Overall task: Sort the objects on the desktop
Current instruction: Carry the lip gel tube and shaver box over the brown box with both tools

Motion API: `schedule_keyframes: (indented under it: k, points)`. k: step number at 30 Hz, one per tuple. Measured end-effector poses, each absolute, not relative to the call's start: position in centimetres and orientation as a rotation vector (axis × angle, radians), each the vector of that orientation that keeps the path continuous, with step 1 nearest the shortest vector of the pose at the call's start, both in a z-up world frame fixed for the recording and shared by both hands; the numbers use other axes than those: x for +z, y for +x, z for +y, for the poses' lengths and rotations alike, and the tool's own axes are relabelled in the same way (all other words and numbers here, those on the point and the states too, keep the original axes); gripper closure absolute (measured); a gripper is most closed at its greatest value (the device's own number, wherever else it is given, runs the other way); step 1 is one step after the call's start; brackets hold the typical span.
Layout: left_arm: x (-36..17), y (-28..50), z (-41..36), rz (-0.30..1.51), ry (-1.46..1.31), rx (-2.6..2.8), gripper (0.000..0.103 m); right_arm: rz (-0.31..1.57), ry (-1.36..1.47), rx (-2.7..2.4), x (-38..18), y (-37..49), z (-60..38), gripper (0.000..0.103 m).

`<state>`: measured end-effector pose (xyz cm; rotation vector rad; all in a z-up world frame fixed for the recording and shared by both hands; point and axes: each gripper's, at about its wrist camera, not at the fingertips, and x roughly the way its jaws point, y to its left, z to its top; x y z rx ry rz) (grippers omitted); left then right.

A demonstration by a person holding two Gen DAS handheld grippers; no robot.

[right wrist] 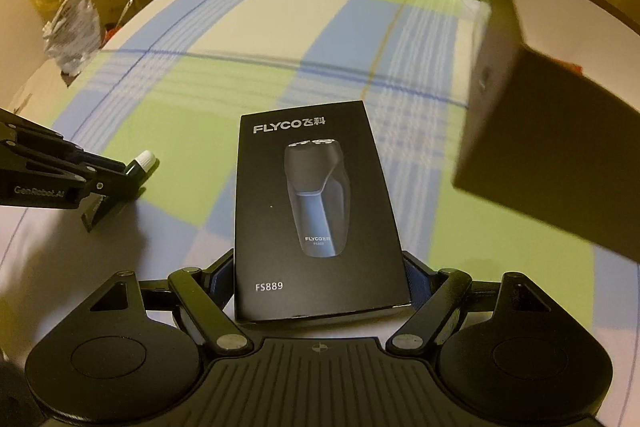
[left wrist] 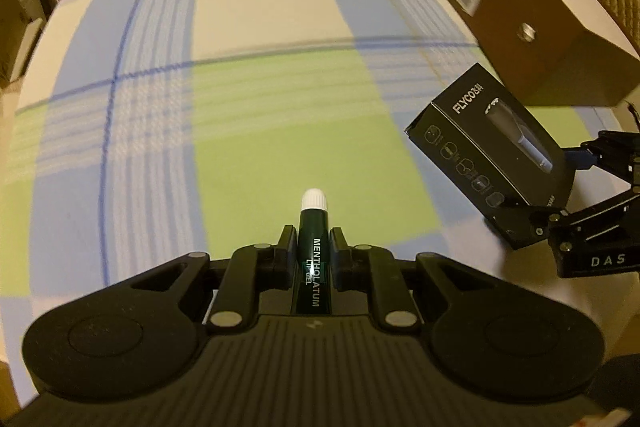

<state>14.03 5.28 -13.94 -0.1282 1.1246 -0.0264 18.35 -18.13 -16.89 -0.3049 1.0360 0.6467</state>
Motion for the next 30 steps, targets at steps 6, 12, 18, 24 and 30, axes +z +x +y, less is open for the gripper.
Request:
schedule_keyframes:
  k: [6, 12, 18, 24, 30]
  points:
    - [-14.0, 12.8, 1.9, 1.135, -0.127, -0.078, 0.09, 1.059, -0.304, 0.623, -16.5, 17.4, -21.3, 0.025]
    - [-14.0, 12.8, -0.3, 1.138, -0.105, -0.062, 0.089, 1.051, -0.294, 0.629, -16.5, 17.2, -22.7, 0.018]
    - [-13.9, 13.1, -0.6, 1.15, -0.113, -0.013, 0.084, 1.003, -0.284, 0.643, -16.4, 17.9, -22.2, 0.013]
    - [-13.9, 13.3, -1.9, 1.145, -0.047, 0.014, 0.08, 0.98, -0.317, 0.665, -16.6, 18.8, -20.6, 0.013]
    - [-13.9, 13.0, -2.0, 1.131, -0.044, 0.026, 0.081, 0.972, -0.397, 0.678, -17.2, 18.7, -20.2, 0.026]
